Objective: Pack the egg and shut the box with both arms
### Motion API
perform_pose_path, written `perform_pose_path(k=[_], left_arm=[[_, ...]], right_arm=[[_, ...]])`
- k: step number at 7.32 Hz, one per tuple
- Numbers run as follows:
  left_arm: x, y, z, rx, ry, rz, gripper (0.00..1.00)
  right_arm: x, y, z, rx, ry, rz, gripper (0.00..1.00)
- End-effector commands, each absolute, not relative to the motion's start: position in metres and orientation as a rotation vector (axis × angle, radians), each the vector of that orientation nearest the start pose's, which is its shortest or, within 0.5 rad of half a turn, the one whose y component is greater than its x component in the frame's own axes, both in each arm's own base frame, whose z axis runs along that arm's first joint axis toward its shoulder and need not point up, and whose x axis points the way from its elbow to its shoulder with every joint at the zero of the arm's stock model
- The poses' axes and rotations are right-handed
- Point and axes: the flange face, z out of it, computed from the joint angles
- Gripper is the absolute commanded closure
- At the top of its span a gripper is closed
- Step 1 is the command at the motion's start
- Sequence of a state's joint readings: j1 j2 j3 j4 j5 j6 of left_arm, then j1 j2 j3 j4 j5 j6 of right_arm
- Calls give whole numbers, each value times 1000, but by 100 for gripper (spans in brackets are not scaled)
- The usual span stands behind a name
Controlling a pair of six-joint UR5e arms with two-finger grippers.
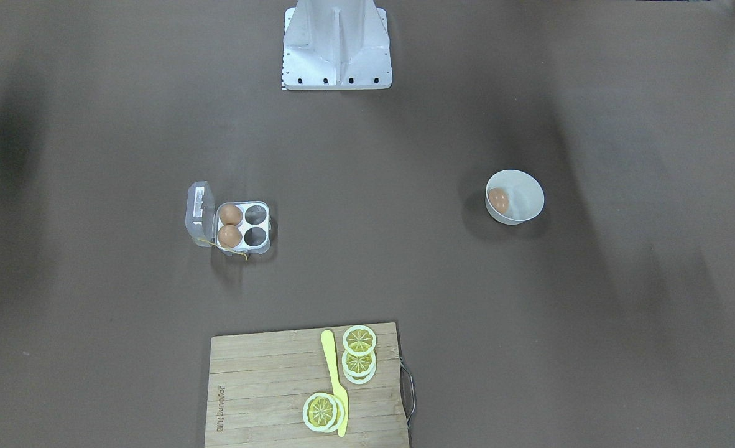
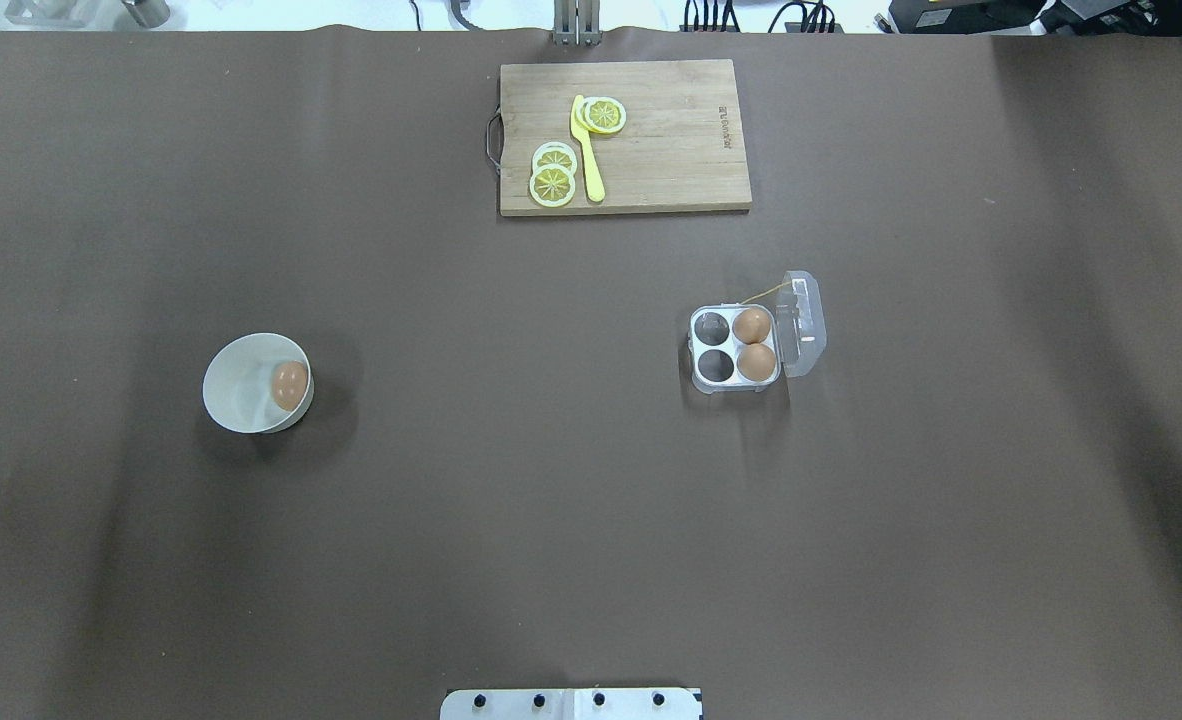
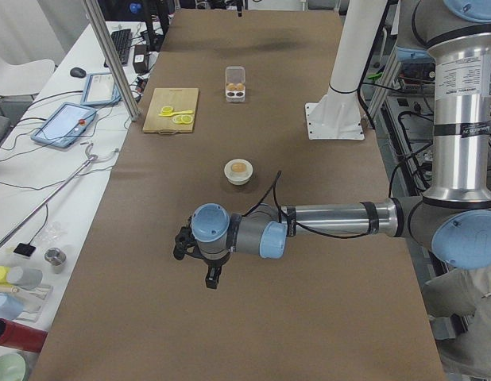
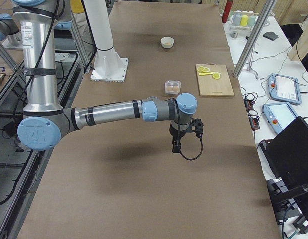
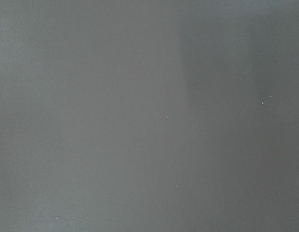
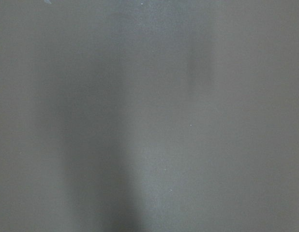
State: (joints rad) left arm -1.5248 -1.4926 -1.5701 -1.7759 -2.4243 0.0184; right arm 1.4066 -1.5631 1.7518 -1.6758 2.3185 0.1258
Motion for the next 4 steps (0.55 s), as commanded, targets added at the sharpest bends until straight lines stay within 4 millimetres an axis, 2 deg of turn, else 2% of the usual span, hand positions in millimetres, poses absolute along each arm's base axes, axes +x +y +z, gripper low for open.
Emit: perform_pose_path(k=[1, 3, 4], left_arm=[[-37, -467, 670, 109, 854, 115, 2], [-37, -468, 666, 119, 857, 120, 2], [-36, -472, 662, 121, 857, 121, 2]], right_arm=[[-16, -500, 570, -16, -763, -71, 0], [-17, -504, 560, 0, -768, -76, 0], [-18, -501, 562, -8, -778, -72, 0]])
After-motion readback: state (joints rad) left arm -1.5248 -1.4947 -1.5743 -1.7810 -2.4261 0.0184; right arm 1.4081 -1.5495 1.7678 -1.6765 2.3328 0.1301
